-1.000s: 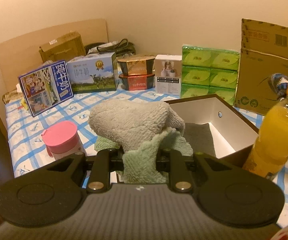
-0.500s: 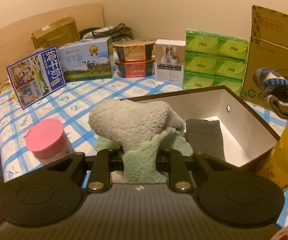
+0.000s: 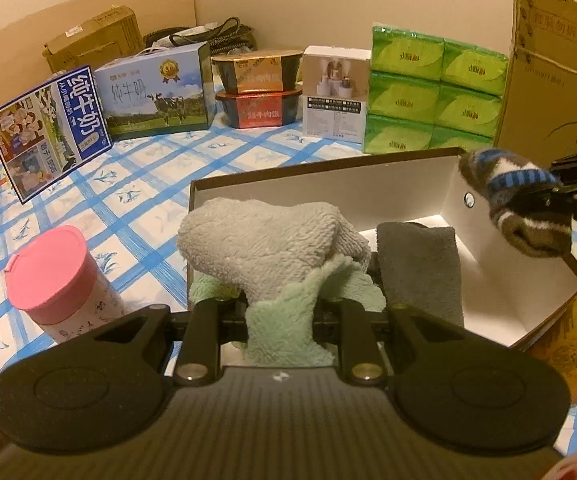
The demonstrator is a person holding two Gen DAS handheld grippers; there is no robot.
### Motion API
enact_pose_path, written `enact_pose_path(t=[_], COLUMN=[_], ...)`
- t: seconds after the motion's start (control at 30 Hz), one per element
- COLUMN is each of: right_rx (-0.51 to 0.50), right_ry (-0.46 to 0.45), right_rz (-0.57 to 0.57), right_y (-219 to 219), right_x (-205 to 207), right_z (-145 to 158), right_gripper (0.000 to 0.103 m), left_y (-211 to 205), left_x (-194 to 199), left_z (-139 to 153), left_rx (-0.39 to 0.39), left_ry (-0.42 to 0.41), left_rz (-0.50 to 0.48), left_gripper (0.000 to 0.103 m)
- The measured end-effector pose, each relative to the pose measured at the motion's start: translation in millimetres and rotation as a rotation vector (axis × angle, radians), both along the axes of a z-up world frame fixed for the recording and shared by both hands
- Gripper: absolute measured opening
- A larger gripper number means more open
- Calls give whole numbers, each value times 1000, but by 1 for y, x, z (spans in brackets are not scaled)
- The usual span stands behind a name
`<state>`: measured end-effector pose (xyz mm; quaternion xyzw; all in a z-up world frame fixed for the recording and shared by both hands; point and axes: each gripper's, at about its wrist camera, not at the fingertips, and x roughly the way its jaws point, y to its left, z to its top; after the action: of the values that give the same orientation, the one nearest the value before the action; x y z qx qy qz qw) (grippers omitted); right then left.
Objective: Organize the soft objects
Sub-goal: 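Lower the towel and sock into the brown box and open both tools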
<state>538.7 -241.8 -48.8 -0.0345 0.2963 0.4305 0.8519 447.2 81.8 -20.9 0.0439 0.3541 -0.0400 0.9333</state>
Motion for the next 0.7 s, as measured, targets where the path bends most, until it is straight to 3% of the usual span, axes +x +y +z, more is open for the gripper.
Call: enact_pose_path(t=[0.07,0.23,0.57,0.7], right_rx=[-14,-19,-33,-28], right_ry=[-8,-9,-12,-12], right_rz=[-14,-81,-90,-90], right_y=[4,5,1,0], right_x=[2,9,9,8], right_z=[-5,-11,-8,-9], right_gripper=[26,60,60,60], left_y=[0,-1,-5,-7], left_x=[3,6,13,16], left_z=[-3,-8,-14,-15], left_rx=[2,5,15,18], left_ry=[6,16,28,27], left_rz=[-1,-6,-22,-25], left_gripper=[19,20,21,30])
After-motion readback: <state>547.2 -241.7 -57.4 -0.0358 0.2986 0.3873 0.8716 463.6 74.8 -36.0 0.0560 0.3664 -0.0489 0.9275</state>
